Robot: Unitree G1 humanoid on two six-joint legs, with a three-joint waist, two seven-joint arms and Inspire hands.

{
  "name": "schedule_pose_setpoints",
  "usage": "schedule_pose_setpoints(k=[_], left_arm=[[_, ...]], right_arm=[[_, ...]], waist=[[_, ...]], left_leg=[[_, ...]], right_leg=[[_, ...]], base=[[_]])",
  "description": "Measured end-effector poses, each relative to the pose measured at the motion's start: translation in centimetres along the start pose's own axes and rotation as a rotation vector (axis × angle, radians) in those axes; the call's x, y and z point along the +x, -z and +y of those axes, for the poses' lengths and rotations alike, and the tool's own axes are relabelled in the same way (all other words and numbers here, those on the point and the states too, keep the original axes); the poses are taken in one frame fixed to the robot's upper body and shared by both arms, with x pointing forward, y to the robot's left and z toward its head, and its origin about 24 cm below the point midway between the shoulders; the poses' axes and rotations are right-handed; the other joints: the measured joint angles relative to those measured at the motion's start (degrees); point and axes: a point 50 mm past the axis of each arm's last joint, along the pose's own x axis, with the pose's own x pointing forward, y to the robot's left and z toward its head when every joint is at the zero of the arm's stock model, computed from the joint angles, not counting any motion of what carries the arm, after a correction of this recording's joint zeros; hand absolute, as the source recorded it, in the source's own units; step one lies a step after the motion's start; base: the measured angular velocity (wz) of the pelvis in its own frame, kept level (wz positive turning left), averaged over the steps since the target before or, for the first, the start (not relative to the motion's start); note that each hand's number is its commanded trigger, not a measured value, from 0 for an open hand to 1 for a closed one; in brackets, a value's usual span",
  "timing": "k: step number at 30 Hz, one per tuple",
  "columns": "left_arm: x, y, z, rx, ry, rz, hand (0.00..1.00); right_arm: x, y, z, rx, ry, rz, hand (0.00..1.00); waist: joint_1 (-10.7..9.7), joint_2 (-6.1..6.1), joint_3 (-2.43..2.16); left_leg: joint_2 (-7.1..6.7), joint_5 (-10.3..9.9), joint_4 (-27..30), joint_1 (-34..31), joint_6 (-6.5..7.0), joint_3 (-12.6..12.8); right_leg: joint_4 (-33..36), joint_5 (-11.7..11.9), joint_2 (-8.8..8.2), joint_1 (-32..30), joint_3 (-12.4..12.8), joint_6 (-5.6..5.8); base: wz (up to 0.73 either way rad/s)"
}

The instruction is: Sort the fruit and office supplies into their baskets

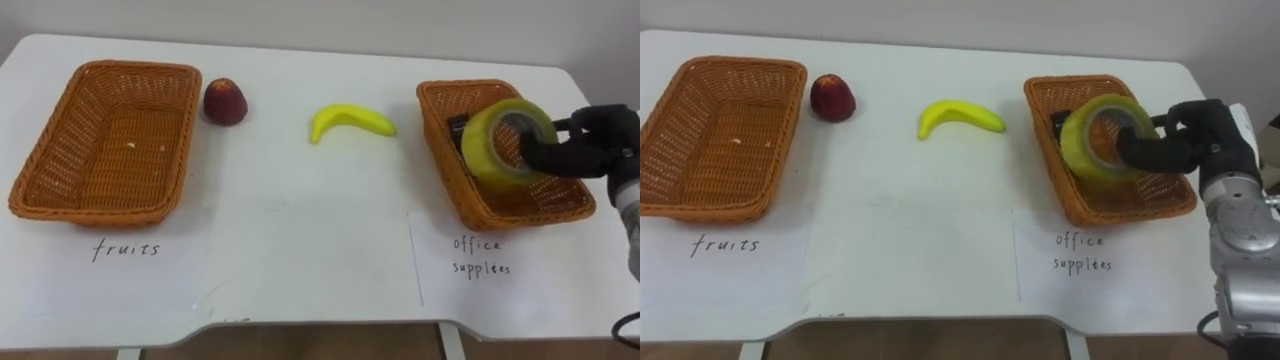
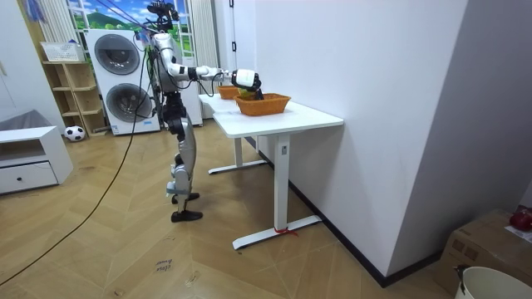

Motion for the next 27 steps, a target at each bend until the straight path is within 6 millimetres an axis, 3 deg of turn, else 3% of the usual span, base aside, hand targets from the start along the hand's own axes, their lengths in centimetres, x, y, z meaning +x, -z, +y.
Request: schedule_pose_setpoints(k=[6, 27], left_arm=[[0.0, 0.1, -0.1, 0.000, 0.001, 0.003, 0.00], [0.0, 0.2, -0.1, 0.000, 0.002, 0.008, 0.00]], right_arm=[[-0.5, 0.9, -0.1, -0.043, 0.005, 0.027, 0.00], [-0.5, 1.1, 0.2, -0.037, 0.000, 0.031, 0.00]], waist=[[0.01, 0.30, 0.18], [1.02, 0.73, -0.06]], left_leg=[[0.03, -0.01, -0.08, -0.02, 0.00, -0.28], [0.06, -0.01, -0.11, 0.05, 0.00, -0.30]], right_leg=[[-0.02, 0.00, 0.05, 0.12, -0.02, 0.00], [-0.01, 0.00, 0.07, 0.14, -0.02, 0.00]], base=[[0.00], [0.00]])
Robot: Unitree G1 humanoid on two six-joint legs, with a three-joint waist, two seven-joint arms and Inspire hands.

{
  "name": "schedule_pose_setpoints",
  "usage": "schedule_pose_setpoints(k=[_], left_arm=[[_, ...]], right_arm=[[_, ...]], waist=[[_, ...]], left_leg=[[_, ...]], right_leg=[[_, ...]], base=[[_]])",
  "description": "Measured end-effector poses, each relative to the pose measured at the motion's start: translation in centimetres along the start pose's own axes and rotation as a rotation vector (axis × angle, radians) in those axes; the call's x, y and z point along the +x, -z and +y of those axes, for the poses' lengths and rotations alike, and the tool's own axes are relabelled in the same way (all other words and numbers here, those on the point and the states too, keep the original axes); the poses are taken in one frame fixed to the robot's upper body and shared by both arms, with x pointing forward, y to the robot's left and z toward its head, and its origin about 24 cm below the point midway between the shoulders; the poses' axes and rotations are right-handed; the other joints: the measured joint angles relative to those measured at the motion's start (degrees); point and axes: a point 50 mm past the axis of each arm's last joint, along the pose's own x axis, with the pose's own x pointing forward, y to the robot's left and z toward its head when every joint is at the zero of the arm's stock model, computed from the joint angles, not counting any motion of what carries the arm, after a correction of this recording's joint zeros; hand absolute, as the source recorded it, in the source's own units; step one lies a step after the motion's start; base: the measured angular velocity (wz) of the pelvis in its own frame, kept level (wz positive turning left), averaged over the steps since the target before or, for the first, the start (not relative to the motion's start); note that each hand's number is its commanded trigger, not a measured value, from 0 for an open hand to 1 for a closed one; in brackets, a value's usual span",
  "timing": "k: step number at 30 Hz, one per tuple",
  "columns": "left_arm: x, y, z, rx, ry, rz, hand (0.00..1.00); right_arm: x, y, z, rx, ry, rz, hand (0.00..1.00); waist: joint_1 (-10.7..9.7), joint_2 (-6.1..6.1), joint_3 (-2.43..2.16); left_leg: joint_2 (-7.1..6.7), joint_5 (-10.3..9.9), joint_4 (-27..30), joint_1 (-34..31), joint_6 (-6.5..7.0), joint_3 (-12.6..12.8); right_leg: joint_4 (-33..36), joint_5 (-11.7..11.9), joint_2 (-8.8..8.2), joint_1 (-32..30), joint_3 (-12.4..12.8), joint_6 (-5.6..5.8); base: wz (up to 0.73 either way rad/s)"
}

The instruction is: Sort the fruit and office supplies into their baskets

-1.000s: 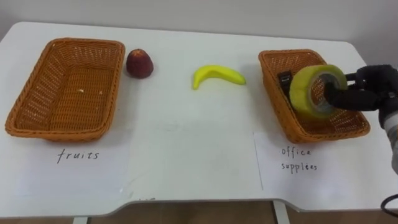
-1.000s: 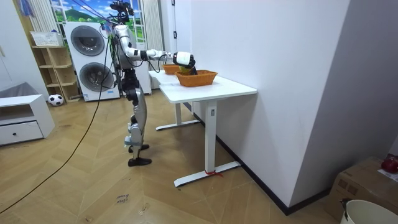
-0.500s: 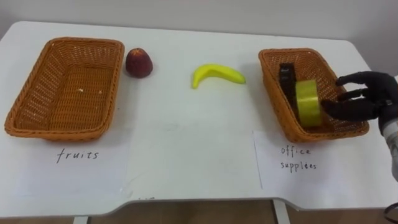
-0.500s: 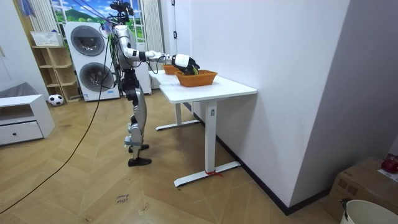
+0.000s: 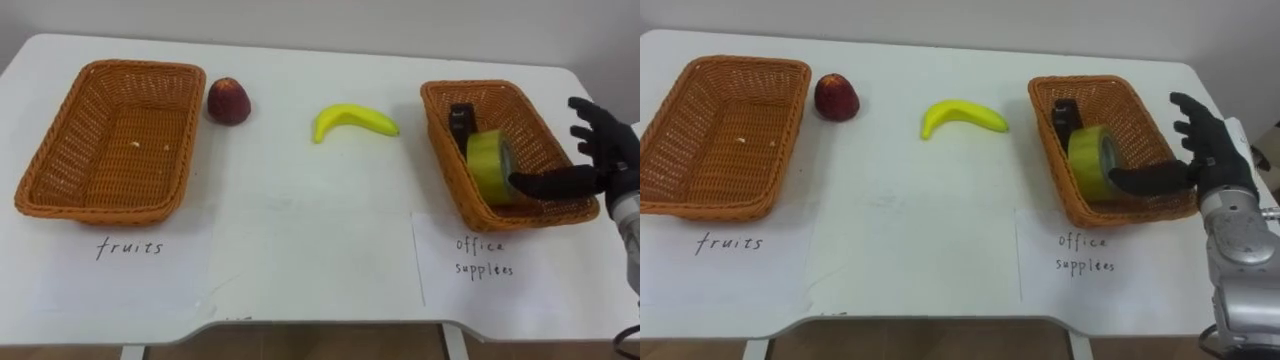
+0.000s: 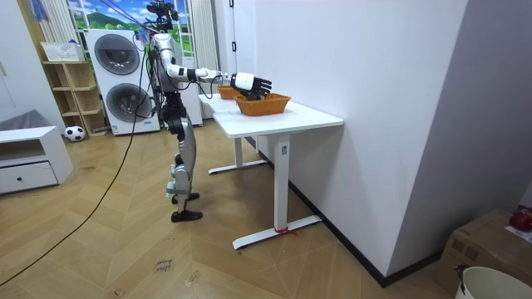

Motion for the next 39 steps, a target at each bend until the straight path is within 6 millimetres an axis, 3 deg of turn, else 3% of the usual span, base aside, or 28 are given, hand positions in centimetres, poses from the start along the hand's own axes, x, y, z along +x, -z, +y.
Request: schedule_pose_setpoints(k=[10, 19, 27, 39], left_arm=[[0.0, 0.0, -0.1, 0.002, 0.003, 0.003, 0.00], [0.0, 0.0, 0.2, 0.003, -0.005, 0.005, 0.00], [0.0, 0.0, 0.3, 0.000, -0.006, 0.004, 0.00], [0.0, -0.4, 0.2, 0.001, -0.002, -0.018, 0.00]], right_arm=[[-0.1, -1.0, 0.0, -0.004, -0.001, -0.044, 0.00], [-0.3, -2.6, 0.0, 0.064, 0.013, -0.110, 0.00], [-0.9, -5.9, -1.1, 0.093, 0.082, -0.252, 0.00], [-0.9, -8.1, -2.2, 0.118, 0.152, -0.333, 0.00]], waist=[[0.36, -0.07, 0.02], [0.46, -0.93, 0.02], [-0.10, -0.82, 0.07], [-0.24, -0.61, 0.05]], left_leg=[[0.00, 0.00, -0.05, -0.01, 0.00, 0.06], [-0.02, 0.00, 0.05, 0.12, 0.00, 0.35], [0.05, 0.00, 0.10, -0.14, -0.01, 0.33], [0.05, -0.01, 0.06, -0.38, -0.01, 0.37]], right_leg=[[0.04, 0.00, -0.01, 0.07, -0.02, 0.00], [0.08, 0.00, -0.07, -0.07, 0.00, 0.00], [0.08, 0.00, 0.00, -0.16, -0.11, 0.00], [0.09, 0.00, -0.01, -0.17, -0.22, 0.00]], base=[[0.00], [0.00], [0.00], [0.00]])
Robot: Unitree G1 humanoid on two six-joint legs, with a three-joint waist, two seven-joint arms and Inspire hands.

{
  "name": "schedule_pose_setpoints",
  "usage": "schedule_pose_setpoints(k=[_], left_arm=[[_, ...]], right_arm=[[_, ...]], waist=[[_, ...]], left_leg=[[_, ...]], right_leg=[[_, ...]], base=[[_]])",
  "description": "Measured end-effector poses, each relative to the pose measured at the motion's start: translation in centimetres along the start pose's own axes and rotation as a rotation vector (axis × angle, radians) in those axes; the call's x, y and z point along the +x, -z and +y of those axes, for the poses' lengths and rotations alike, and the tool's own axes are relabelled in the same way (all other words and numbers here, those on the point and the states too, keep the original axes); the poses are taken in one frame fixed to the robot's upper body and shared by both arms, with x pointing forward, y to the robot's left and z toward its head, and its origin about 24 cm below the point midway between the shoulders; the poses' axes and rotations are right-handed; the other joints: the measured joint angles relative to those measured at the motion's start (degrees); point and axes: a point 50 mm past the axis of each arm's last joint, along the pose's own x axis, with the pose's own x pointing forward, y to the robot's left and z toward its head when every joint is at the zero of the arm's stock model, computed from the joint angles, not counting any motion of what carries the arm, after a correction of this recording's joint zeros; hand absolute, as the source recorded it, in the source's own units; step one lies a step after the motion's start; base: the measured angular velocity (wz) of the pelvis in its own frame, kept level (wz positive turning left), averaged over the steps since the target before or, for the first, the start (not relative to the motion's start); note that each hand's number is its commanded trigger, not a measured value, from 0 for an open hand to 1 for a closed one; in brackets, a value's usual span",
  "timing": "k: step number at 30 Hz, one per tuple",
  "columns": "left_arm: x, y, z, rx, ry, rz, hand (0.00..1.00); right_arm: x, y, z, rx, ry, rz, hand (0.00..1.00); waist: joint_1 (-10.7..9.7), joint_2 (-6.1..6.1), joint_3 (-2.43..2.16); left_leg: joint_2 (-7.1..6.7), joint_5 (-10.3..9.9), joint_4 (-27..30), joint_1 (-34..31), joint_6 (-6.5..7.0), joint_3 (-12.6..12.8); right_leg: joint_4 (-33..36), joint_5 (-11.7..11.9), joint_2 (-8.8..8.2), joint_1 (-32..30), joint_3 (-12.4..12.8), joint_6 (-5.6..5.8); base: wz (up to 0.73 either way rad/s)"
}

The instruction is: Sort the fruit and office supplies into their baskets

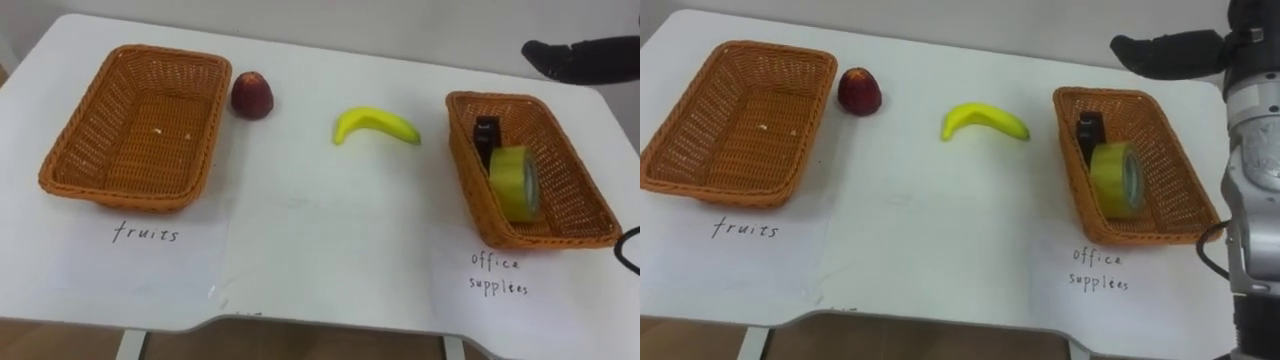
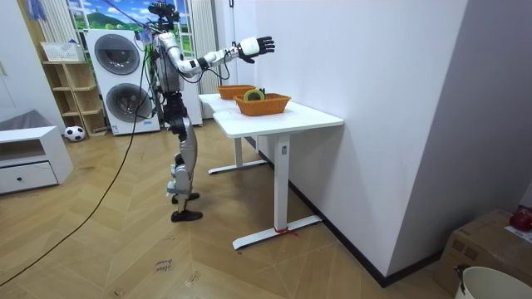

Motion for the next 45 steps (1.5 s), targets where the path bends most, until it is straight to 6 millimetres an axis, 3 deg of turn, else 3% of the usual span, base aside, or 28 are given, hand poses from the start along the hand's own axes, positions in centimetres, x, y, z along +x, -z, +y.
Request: schedule_pose_setpoints(k=[5, 11, 17, 23, 27, 31, 41, 45], left_arm=[[0.0, 0.0, 0.0, 0.006, -0.004, 0.007, 0.00], [0.0, 0.3, 0.2, 0.008, 0.004, 0.010, 0.00], [0.0, 0.2, 0.7, 0.015, -0.010, 0.004, 0.00], [-0.1, 0.2, 0.7, 0.023, -0.010, 0.006, 0.00], [0.0, 0.2, 0.8, 0.046, -0.009, 0.007, 0.00], [0.1, -0.2, 0.9, 0.068, -0.008, 0.002, 0.00], [0.5, -2.1, 0.5, 0.089, 0.029, -0.032, 0.00], [0.7, -3.1, 0.7, 0.122, 0.028, -0.048, 0.00]], right_arm=[[0.7, 0.7, 1.5, -0.017, -0.078, 0.050, 0.00], [1.2, 0.7, 1.8, -0.043, -0.094, 0.056, 0.00], [1.2, 0.8, 2.6, -0.115, -0.137, 0.053, 0.00], [1.2, 0.8, 2.7, -0.176, -0.161, 0.051, 0.00], [1.0, 2.4, 3.3, -0.193, -0.214, 0.111, 0.00], [0.8, 2.7, 4.4, -0.213, -0.281, 0.121, 0.00], [0.9, 4.3, 5.2, -0.266, -0.314, 0.174, 0.00], [1.5, 4.3, 6.3, -0.288, -0.333, 0.174, 0.00]], waist=[[-0.23, -0.05, 0.04], [-0.08, -0.31, 0.11], [0.29, -1.12, -0.11], [0.69, -1.15, -0.11], [1.50, -1.19, -0.06], [1.50, -1.66, -0.08], [3.26, -2.56, 0.19], [3.15, -3.45, 0.64]], left_leg=[[-0.08, 0.00, 0.42, -0.11, 0.00, -0.27], [-0.10, 0.01, 0.45, -0.65, 0.01, -1.21], [-0.10, 0.08, 0.65, -0.70, -0.07, -1.40], [-0.22, 0.08, 0.65, -0.75, -0.06, -1.68], [-0.18, 0.08, 0.66, -0.95, -0.07, -1.69], [-0.17, 0.14, 0.97, -3.34, -0.13, -1.81], [-0.36, 0.34, 3.03, -7.40, -0.10, -2.78], [-0.19, 0.79, 2.92, -8.63, -0.27, -2.78]], right_leg=[[0.02, 0.00, -0.12, 0.23, -0.83, 0.00], [0.00, 0.00, -0.21, 0.24, -2.92, 0.00], [0.01, 0.00, -0.21, 0.17, -3.20, 0.00], [-0.01, 0.00, -0.30, -0.02, -3.20, 0.00], [-0.02, 0.00, -0.28, -0.21, -3.18, 0.00], [0.03, 0.00, -0.26, -2.15, -3.13, -0.01], [0.10, 0.10, -0.49, -5.10, -4.04, -0.17], [0.19, 0.27, -0.41, -6.23, -4.40, -0.44]], base=[[0.02], [0.05], [0.02], [0.00], [0.00], [0.01], [0.07], [0.00]])
